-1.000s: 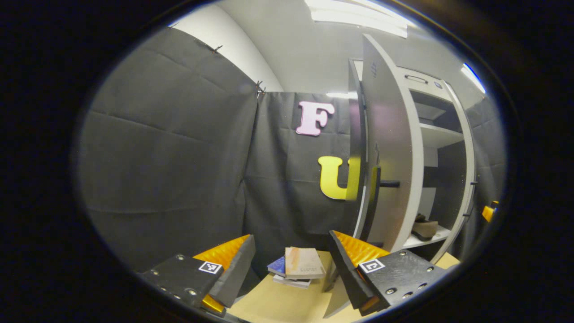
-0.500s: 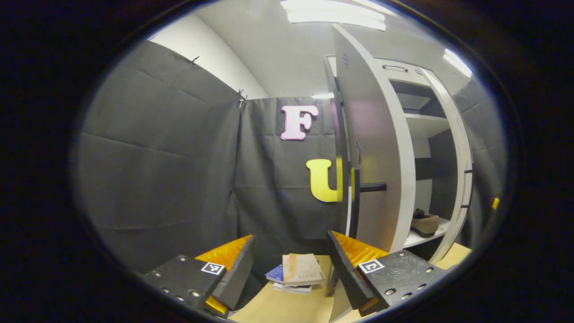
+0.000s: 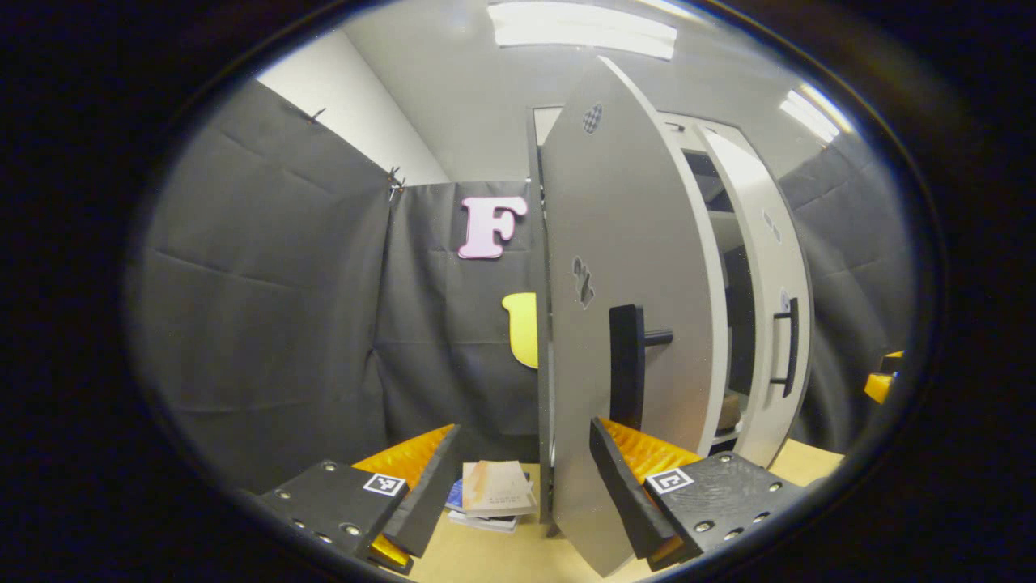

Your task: Grab one shoe with the right hand and put it into the shoe cabinet, grab the other shoe with the left hand and put it into the shoe cabinet; then close the right door with the right hand and the left door with the left hand.

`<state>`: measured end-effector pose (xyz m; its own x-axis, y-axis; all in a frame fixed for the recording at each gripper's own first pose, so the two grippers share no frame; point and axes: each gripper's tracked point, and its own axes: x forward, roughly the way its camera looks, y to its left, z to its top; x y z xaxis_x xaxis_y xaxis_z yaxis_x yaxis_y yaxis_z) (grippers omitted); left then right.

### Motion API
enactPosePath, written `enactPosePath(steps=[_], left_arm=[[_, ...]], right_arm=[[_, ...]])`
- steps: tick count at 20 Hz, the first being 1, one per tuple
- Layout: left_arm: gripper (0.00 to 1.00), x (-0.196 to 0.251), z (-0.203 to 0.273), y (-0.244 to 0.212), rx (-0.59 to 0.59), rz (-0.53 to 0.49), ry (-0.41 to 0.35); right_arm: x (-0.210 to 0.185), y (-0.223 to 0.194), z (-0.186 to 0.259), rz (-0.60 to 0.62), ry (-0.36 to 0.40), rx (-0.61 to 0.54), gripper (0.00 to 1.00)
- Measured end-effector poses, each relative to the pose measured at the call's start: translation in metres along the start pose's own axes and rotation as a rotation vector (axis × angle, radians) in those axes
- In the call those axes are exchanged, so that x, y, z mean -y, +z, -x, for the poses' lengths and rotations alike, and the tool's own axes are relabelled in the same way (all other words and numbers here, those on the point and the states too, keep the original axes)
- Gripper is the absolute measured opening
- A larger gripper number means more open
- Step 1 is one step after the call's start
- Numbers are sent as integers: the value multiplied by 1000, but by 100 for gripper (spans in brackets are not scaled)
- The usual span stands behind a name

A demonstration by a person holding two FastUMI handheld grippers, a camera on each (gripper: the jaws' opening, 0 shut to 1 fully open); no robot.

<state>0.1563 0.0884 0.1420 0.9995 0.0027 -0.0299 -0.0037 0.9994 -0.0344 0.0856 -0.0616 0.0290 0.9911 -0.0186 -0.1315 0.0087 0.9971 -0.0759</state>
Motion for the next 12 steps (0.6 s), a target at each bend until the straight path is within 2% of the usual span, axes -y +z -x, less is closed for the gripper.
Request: enactPosePath(steps=[6,12], left_arm=[[99,50,-17,-1,9,63,-43],[99,106,-39,2,19,71,-111]], right_arm=[[13,-2,1,4,-24,-4,97],[32,-17,6,1,-64,-32,97]])
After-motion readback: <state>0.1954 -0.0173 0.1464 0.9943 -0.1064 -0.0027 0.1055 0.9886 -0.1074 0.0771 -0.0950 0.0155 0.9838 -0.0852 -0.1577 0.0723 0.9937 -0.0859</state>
